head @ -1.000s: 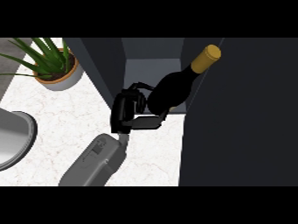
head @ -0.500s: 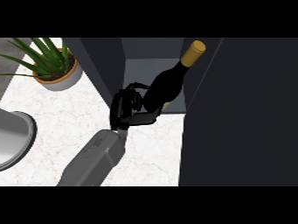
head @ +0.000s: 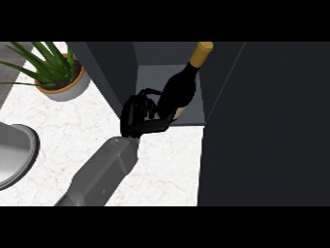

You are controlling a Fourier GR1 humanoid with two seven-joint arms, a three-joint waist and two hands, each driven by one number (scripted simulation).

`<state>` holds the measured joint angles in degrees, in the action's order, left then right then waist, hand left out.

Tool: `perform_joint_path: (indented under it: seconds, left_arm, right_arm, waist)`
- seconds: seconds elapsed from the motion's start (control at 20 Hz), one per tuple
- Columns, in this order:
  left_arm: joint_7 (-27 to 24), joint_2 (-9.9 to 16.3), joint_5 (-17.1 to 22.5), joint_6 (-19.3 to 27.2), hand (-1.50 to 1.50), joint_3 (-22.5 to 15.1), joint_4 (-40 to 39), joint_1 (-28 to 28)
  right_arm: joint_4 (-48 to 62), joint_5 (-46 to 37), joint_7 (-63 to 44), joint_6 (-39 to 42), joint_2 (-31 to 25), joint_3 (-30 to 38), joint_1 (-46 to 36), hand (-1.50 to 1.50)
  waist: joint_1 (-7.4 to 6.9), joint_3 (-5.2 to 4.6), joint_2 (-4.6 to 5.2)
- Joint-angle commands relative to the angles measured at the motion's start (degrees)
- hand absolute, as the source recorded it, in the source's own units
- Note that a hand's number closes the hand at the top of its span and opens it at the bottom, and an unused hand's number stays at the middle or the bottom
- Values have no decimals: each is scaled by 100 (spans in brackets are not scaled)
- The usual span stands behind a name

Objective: Pick up the wine, place it into the cabinet and close the cabinet

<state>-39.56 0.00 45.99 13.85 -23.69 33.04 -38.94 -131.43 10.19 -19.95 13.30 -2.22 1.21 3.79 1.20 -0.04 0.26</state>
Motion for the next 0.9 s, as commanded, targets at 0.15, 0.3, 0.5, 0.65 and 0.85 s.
perform_joint_path:
  seconds: [0.15, 0.3, 0.5, 0.65, 0.85]
  left_arm:
    - [38, 0, 593, 96, 150, -356, -47, -282]
    - [-82, 0, 701, -208, 150, -128, -638, -786]
    - [74, 0, 996, -206, 150, -367, -646, -856]
    - [19, 0, 985, -511, 150, 84, -1372, -1422]
    - [3, 0, 952, -378, 150, -6, -1544, -1533]
  right_arm:
    - [-222, 370, 357, 370, -100, 264, 666, -150]
    - [90, 118, -17, 25, -13, 37, -56, -150]
    - [230, -417, 354, -33, 215, -487, 189, -150]
    - [333, 35, 327, 144, 3, 12, -50, -150]
    - [519, -248, 688, 149, 150, -121, 139, -150]
  waist:
    - [25, 3, -11]
    - [19, -1, 7]
    - [54, -1, 10]
    - [68, -1, 32]
    - [60, 1, 25]
